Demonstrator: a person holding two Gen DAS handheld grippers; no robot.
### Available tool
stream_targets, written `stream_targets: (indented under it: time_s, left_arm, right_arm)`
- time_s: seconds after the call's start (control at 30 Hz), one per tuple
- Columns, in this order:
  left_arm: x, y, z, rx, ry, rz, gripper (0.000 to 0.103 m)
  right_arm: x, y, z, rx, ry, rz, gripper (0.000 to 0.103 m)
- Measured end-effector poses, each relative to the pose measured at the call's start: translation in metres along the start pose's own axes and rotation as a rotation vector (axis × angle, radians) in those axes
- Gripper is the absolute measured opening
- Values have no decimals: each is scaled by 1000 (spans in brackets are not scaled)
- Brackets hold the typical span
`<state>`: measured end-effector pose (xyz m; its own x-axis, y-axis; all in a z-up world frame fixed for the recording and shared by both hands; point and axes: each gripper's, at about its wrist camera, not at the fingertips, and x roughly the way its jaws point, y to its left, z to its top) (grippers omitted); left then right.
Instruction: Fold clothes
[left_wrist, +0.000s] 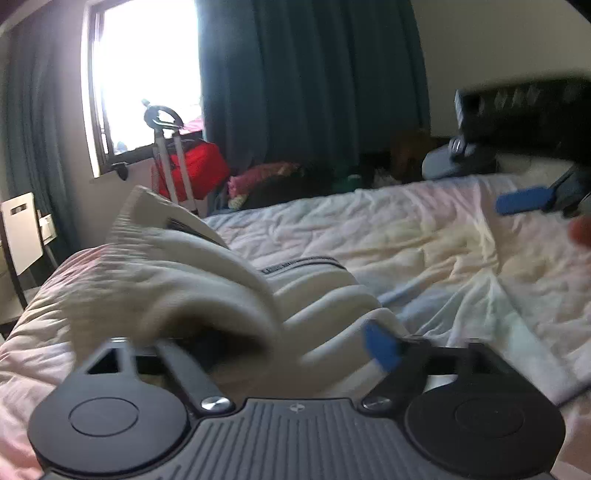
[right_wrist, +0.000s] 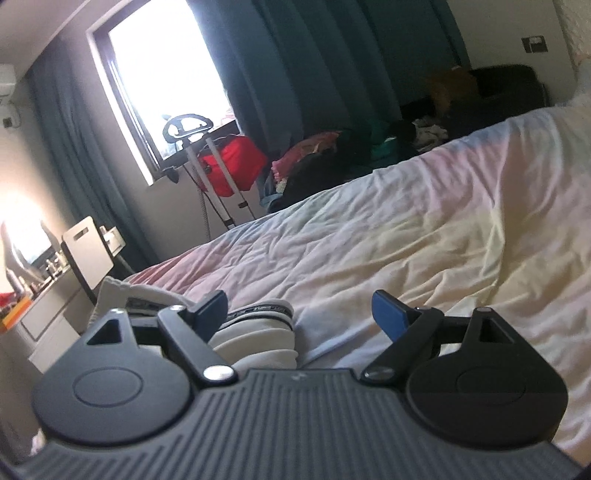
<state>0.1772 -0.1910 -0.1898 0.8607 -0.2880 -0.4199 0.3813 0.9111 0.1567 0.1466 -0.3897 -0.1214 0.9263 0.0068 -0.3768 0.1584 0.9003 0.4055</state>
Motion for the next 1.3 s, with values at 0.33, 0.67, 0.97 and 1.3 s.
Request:
stream_targets:
  time_s: [0.33,0.67,0.97,1.3]
  left_arm:
    - [-96,41,10,-95,-51,37,94]
    - [-124,81,12,-147,-92,53,95]
    - [-136,128,12,-231,-79,40,95]
    - [-132,179,6,-325,-60,118,95]
  right_arm:
    - [-4,18,-15,-64,27,55,87]
    - [6,43,-41,-135,42,127,86]
    - [15,97,-61,-235,5,341,86]
    - [42,143,-97,-466,42,376,89]
